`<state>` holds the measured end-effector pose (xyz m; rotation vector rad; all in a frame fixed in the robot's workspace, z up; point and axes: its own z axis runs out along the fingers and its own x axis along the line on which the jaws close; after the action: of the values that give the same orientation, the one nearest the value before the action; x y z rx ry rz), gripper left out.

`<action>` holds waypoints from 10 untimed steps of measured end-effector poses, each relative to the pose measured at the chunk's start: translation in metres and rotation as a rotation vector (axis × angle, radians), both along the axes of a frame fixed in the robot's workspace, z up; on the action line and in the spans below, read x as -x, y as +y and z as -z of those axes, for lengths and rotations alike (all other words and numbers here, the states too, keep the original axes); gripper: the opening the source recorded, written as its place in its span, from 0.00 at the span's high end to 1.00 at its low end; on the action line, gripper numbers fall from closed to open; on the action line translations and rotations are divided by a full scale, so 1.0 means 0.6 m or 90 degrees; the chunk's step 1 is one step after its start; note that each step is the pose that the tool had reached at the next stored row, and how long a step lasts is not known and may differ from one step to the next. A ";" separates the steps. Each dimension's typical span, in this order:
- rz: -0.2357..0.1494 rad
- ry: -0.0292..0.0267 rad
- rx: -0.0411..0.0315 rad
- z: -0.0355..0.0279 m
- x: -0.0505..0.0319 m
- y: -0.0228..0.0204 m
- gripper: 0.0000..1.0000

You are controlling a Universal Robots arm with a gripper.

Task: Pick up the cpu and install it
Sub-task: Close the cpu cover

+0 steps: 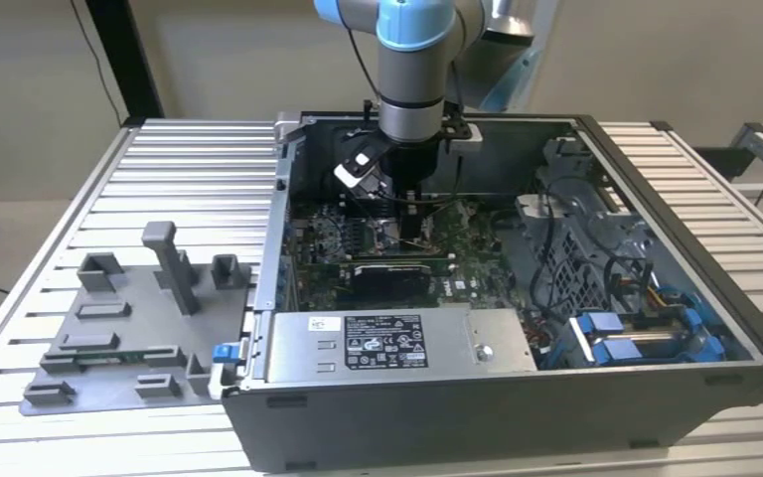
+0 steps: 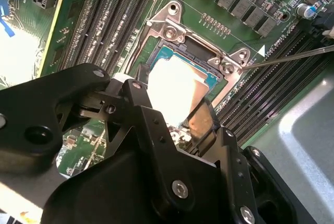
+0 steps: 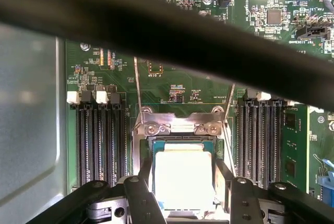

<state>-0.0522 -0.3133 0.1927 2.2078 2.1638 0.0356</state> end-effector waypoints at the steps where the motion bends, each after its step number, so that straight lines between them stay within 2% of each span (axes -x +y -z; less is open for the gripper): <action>1: 0.000 -0.0007 -0.0007 0.001 0.000 0.0002 0.00; 4: 0.000 0.0004 0.0003 -0.001 0.000 -0.0002 0.00; 6: 0.000 0.0002 0.0002 -0.007 0.000 -0.0001 0.00; 10: 0.001 0.0003 0.0003 -0.034 0.000 -0.0001 0.00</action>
<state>-0.0523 -0.3133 0.2132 2.2093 2.1623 0.0344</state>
